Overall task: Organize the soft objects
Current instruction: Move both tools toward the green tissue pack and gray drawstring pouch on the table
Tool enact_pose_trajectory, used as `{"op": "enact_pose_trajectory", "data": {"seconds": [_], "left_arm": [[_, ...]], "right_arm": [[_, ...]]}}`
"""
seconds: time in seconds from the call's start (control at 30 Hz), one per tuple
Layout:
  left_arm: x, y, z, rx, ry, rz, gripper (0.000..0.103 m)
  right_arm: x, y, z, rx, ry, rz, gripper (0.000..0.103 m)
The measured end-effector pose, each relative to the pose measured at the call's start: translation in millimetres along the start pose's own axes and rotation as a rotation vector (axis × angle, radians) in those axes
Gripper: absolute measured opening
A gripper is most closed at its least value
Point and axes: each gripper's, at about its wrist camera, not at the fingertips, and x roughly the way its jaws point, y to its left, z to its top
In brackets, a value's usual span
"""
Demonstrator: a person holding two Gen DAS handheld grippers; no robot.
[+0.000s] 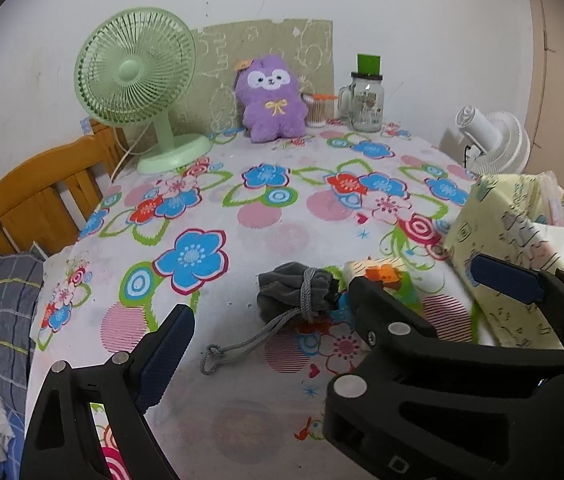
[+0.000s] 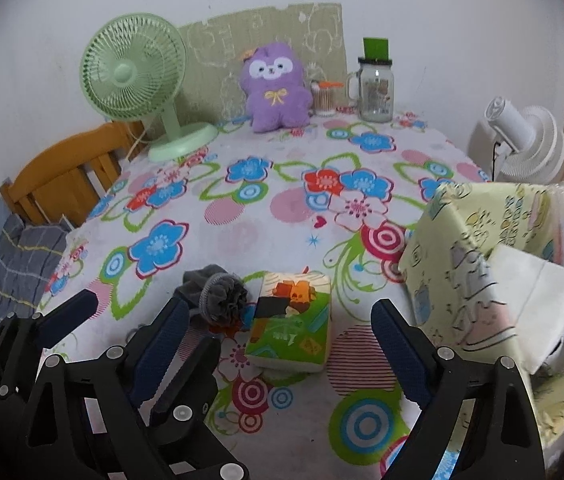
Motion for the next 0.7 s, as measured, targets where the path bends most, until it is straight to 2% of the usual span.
{"op": "enact_pose_trajectory", "data": {"seconds": [0.1,0.33,0.5,0.63,0.7], "left_arm": [[9,2,-1,-0.006,0.019,-0.003,0.094],[32,0,-6,0.011,0.076,0.009,0.094],[44,-1,-10,0.016,0.111,0.010,0.094],[51,-1,-11,0.015,0.130,0.011,0.094],[54,1,-10,0.011,0.133,0.015,0.094]], "right_arm": [[9,1,0,-0.010,0.015,-0.013,0.090],[34,-3,-3,-0.012,0.072,-0.041,0.076],[51,-6,-5,-0.007,0.120,-0.044,0.071],[60,-7,-4,-0.018,0.145,-0.041,0.058],[62,-6,-3,-0.030,0.150,-0.040,0.056]]}}
